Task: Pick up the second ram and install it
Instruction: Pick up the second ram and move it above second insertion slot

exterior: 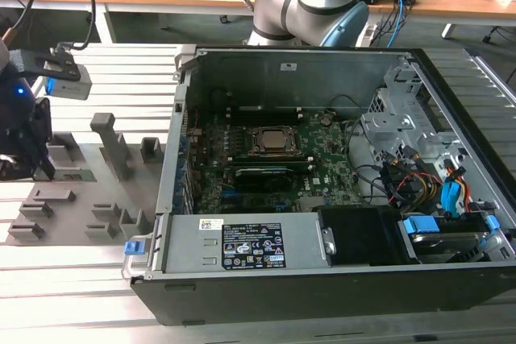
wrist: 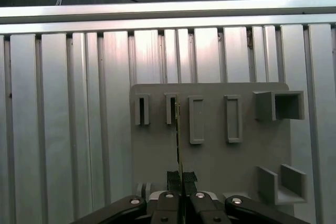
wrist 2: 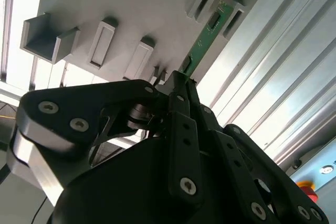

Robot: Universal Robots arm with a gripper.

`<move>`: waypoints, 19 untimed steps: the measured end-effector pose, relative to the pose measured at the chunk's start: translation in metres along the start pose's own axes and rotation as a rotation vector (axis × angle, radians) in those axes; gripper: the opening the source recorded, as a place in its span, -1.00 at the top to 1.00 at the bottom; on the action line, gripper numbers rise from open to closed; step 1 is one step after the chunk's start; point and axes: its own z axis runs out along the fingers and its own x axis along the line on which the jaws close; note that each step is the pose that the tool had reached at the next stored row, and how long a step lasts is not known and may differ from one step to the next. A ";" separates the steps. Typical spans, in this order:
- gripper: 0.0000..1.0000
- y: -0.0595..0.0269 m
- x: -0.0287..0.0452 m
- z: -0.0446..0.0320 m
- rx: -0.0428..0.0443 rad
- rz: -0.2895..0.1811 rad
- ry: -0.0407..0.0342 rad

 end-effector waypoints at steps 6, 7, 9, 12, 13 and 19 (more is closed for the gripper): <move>0.73 0.0004 -0.0003 -0.0090 0.0000 0.000 0.0000; 0.73 0.0005 -0.0003 -0.0110 0.0000 0.000 0.0000; 0.73 0.0008 -0.0005 -0.0170 -0.0001 0.000 0.0000; 0.73 0.0011 -0.0007 -0.0247 0.0000 0.000 0.0000; 0.73 0.0012 -0.0008 -0.0266 0.0000 0.000 0.0000; 0.73 0.0015 -0.0009 -0.0323 -0.0001 0.000 -0.0008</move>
